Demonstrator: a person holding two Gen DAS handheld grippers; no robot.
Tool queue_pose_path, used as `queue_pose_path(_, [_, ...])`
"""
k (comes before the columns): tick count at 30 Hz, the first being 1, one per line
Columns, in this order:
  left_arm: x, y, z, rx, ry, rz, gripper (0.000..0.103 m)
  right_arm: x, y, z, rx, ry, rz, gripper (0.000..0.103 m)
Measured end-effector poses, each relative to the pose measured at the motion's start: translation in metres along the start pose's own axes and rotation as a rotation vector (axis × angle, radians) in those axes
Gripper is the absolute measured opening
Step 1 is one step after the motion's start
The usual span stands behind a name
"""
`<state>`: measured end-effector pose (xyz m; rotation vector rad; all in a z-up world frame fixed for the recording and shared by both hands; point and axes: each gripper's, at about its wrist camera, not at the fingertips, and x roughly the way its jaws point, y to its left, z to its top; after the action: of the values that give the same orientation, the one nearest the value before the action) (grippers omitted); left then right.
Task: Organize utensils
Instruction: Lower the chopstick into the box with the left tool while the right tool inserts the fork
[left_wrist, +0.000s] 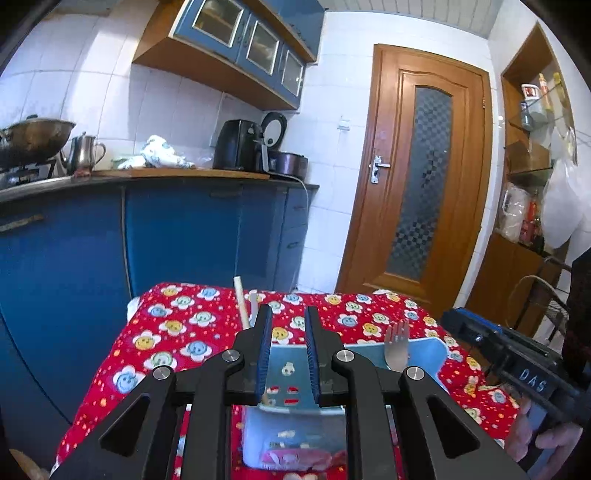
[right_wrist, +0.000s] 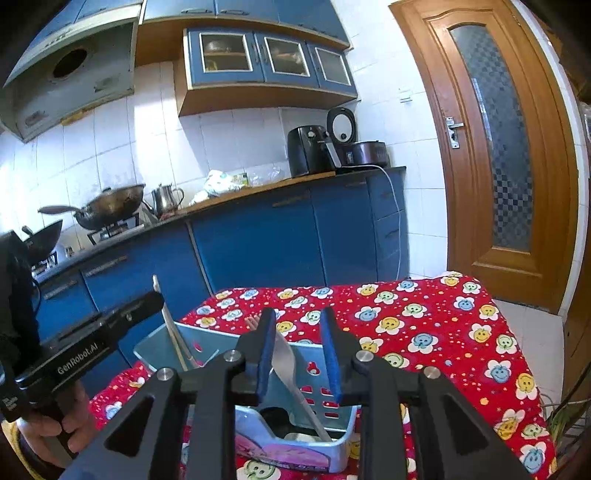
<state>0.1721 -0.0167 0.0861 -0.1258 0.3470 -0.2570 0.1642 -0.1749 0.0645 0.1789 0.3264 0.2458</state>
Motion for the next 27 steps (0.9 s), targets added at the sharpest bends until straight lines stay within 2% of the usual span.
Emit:
queue_pose_path(9, [-0.028, 0.005, -0.002, -0.033, 0.067, -0.026, 0.018, -0.035, -0.005, -0.001, 0.034, 0.025, -0.009, 0.028])
queue_pose_path(27, [-0.066, 0.010, -0.027, -0.022, 0.214, -0.025, 0.018, -0.077, -0.006, -0.032, 0.098, 0.134, -0.044, 0.028])
